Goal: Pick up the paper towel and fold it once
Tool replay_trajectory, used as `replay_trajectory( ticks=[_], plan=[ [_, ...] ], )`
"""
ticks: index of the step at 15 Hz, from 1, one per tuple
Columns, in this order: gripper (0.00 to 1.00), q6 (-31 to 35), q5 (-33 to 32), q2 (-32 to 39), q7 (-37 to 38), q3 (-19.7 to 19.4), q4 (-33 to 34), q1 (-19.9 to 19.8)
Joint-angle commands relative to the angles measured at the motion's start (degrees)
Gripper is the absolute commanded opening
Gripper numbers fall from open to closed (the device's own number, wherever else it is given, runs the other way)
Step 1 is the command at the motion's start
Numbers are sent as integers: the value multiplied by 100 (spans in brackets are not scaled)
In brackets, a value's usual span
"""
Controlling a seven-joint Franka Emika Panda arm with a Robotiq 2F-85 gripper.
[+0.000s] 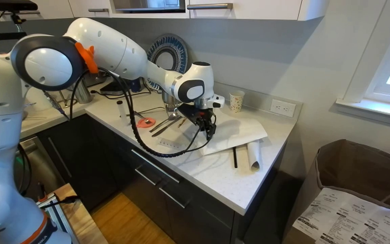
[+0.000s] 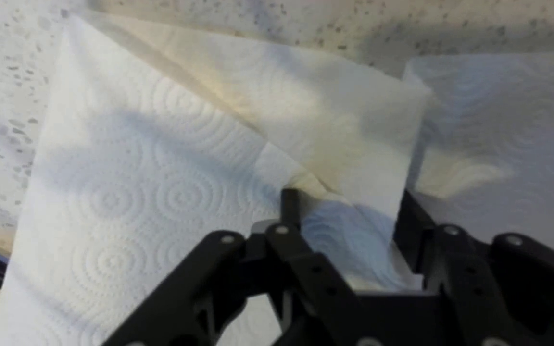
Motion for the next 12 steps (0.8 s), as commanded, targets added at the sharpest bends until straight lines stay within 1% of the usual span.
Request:
replay_trajectory(
  ticks=[1,2,3,4,8,12],
  plan=[
    [19,-121,-84,-18,51,9,23,18],
    [13,-49,-173,-76,104,-29,-9,53],
    [4,-43,-206,-124,112,-35,-27,62],
    [0,-56,-231,-200,111,-38,-50,66],
    [0,-53,-266,-569,55,-22,-169,61],
    [0,8,-313,-1198,0,-25,-438,46]
  ],
)
